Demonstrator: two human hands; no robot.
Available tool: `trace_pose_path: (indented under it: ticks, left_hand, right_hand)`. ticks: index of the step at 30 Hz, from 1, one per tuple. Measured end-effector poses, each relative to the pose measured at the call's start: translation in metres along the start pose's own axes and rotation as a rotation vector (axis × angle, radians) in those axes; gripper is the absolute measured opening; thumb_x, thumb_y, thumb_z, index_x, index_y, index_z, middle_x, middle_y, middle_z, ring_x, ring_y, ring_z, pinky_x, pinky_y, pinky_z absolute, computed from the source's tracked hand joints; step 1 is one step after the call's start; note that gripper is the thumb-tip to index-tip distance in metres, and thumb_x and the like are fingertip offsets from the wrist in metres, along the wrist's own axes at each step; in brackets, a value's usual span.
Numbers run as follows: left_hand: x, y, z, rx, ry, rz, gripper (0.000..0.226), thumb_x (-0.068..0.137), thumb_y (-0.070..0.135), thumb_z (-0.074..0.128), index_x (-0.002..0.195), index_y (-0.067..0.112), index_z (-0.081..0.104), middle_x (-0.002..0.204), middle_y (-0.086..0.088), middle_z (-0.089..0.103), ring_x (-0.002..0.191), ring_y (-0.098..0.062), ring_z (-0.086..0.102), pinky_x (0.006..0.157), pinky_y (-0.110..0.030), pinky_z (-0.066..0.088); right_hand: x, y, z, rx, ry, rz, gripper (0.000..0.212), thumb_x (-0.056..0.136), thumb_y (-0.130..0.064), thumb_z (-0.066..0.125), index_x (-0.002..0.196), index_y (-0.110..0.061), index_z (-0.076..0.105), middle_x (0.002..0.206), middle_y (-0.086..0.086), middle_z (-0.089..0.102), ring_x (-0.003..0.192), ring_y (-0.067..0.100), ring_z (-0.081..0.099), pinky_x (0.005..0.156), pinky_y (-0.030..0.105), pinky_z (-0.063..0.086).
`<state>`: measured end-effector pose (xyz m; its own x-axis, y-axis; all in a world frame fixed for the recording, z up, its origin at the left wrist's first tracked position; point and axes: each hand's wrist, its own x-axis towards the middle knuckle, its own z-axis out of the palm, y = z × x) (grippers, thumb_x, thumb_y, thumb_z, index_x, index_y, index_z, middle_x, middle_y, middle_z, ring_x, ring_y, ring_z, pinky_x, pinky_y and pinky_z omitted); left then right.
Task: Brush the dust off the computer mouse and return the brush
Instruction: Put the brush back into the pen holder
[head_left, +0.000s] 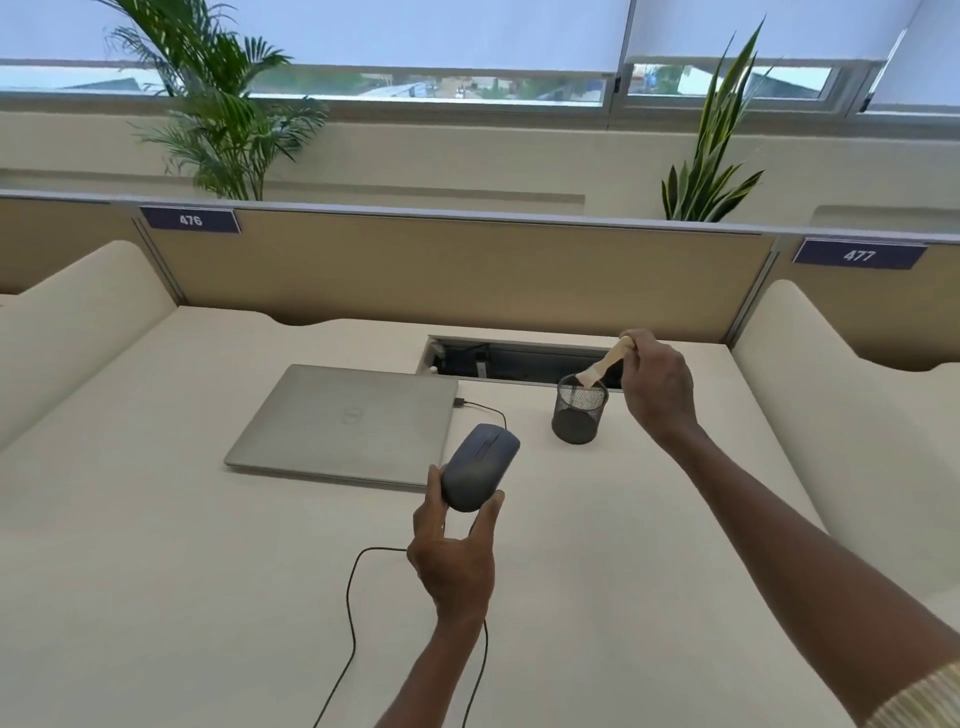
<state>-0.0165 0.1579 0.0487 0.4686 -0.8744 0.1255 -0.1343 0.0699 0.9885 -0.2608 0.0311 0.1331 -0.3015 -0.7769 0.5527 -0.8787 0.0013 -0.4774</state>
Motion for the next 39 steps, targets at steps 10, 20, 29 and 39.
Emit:
trace_pose_path:
  ticks: [10, 20, 29, 39]
  left_hand:
    - [0.008, -0.005, 0.042, -0.002, 0.003, -0.048, 0.082, 0.071, 0.024, 0.089, 0.143, 0.023, 0.051, 0.123, 0.030, 0.055, 0.118, 0.004, 0.058, 0.101, -0.026, 0.045]
    - [0.004, -0.010, 0.062, 0.020, 0.006, -0.057, 0.082, 0.070, 0.026, 0.090, 0.142, 0.027, 0.052, 0.128, 0.017, 0.062, 0.119, 0.002, 0.059, 0.102, -0.025, 0.046]
    - [-0.003, -0.011, 0.058, 0.014, 0.009, -0.070, 0.077, 0.071, 0.022, 0.090, 0.137, 0.037, 0.054, 0.118, 0.030, 0.061, 0.113, 0.005, 0.061, 0.096, -0.023, 0.046]
    - [-0.003, -0.008, 0.058, -0.023, 0.070, -0.121, 0.077, 0.071, 0.022, 0.089, 0.139, 0.028, 0.054, 0.117, 0.023, 0.061, 0.109, 0.008, 0.060, 0.096, -0.023, 0.047]
  right_hand:
    - [0.028, 0.070, 0.084, -0.084, -0.293, 0.022, 0.025, 0.097, -0.011, 0.045, 0.109, -0.013, 0.067, 0.093, 0.024, 0.063, 0.087, 0.039, 0.055, 0.073, 0.041, 0.052]
    - [0.024, 0.080, 0.110, -0.132, -0.509, -0.013, 0.028, 0.101, -0.023, 0.041, 0.123, -0.019, 0.057, 0.101, 0.021, 0.053, 0.087, 0.041, 0.054, 0.076, 0.043, 0.054]
    - [0.034, 0.077, 0.111, -0.171, -0.506, -0.003, 0.035, 0.099, -0.010, 0.049, 0.133, -0.009, 0.054, 0.126, 0.017, 0.059, 0.115, 0.040, 0.045, 0.091, 0.051, 0.046]
    - [-0.018, 0.037, 0.078, 0.184, -0.262, 0.124, 0.020, 0.095, -0.007, 0.054, 0.108, 0.000, 0.068, 0.100, 0.020, 0.064, 0.098, 0.038, 0.056, 0.082, 0.038, 0.043]
